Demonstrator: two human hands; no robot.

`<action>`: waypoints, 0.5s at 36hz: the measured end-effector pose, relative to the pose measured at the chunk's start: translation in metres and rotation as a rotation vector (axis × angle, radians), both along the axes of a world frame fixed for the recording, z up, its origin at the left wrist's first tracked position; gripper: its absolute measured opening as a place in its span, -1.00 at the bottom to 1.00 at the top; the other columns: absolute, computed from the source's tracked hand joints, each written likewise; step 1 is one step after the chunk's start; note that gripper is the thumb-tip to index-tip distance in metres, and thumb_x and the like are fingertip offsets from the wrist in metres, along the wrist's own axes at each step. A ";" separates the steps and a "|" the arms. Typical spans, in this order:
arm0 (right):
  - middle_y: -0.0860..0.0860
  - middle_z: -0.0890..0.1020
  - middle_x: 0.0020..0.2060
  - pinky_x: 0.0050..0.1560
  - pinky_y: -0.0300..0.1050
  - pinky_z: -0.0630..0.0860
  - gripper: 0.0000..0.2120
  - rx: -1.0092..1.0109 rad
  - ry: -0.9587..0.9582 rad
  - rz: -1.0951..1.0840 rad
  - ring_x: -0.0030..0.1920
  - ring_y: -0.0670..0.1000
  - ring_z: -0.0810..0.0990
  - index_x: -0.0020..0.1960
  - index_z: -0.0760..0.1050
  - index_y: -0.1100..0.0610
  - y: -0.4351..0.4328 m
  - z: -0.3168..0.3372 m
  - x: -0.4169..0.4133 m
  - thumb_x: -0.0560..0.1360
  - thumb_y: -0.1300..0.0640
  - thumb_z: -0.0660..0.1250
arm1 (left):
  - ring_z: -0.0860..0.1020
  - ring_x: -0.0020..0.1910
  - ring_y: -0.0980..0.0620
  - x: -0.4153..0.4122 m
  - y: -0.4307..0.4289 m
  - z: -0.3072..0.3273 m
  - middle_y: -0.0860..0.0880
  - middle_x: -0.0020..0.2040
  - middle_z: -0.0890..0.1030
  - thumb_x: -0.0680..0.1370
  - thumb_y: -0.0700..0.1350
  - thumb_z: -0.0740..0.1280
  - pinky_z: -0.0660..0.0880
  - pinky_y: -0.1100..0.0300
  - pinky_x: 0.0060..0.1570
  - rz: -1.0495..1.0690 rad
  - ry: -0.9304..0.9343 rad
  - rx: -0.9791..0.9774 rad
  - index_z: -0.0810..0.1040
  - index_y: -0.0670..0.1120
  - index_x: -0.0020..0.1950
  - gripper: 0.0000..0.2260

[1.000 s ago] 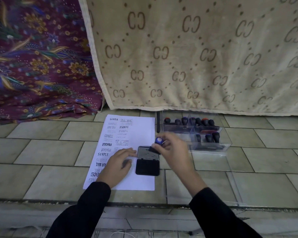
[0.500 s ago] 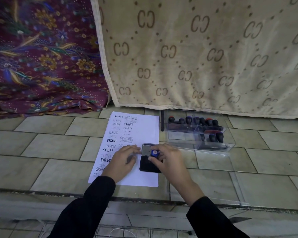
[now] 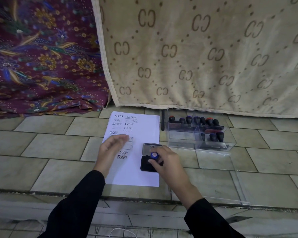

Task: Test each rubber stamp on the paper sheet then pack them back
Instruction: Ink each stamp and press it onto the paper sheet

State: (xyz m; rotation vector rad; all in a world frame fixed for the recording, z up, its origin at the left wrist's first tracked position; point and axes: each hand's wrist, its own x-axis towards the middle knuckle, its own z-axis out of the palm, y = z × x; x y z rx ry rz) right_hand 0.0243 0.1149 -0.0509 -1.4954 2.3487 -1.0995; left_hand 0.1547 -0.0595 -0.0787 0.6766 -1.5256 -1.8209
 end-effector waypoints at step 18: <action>-0.11 0.54 -0.10 -0.21 -0.51 0.44 -0.83 0.029 0.006 -0.029 -0.26 -0.14 0.53 0.08 0.55 0.12 0.001 0.001 0.004 0.49 0.18 0.38 | 0.38 0.38 0.00 0.041 -0.047 -0.022 -0.03 0.34 0.50 0.60 -0.23 0.21 0.10 -0.03 0.45 0.132 -0.758 -0.949 0.56 -0.06 0.21 -0.76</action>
